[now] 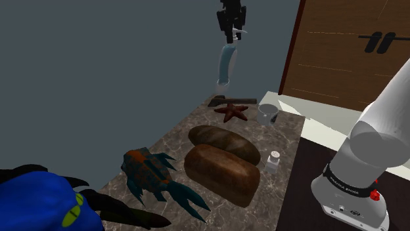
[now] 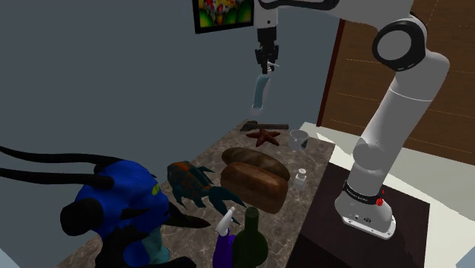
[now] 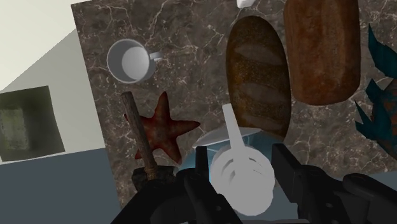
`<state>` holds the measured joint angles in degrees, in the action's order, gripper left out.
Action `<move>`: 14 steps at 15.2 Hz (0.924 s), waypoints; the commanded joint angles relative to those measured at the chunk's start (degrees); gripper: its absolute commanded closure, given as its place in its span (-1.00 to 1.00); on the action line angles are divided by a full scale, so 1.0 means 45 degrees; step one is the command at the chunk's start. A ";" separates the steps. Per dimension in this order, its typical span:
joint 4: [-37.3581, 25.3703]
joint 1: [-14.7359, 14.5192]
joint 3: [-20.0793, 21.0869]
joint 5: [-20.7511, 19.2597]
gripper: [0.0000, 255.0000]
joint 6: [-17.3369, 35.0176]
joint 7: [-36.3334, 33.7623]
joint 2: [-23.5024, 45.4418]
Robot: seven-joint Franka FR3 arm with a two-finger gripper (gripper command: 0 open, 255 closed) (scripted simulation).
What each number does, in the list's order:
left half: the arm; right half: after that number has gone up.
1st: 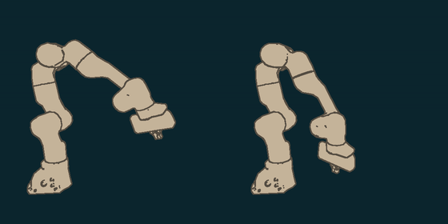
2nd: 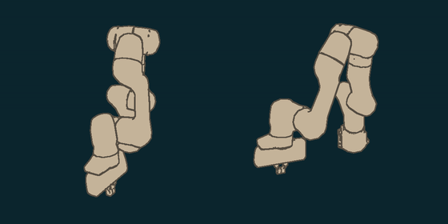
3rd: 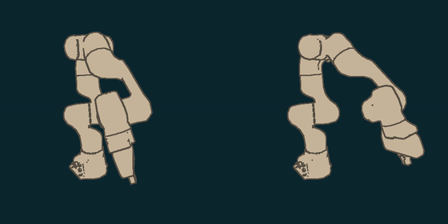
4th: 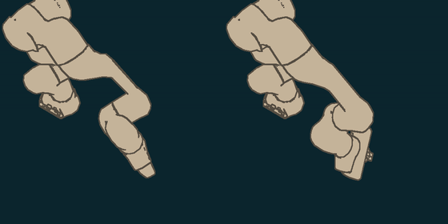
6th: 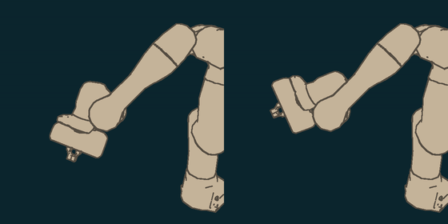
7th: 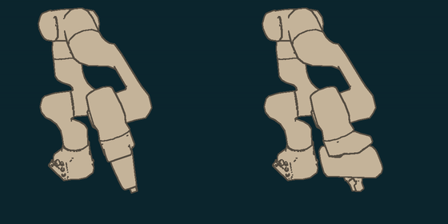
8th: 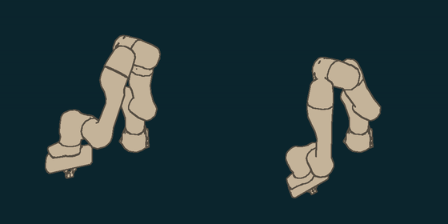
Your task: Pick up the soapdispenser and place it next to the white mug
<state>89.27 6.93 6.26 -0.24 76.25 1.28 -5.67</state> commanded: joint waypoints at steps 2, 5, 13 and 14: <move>0.0731 -0.0006 0.0003 0.0021 1.00 0.0569 -0.0014 -0.0173; 0.1452 -0.0005 -0.0003 0.0038 1.00 0.1120 -0.0006 -0.0345; 0.3183 -0.0007 -0.0010 0.0069 1.00 0.2544 0.0004 -0.0655; 0.3382 -0.0008 -0.0010 0.0071 1.00 0.2718 0.0004 -0.0679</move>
<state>103.43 6.90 6.21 0.06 87.59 1.30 -8.51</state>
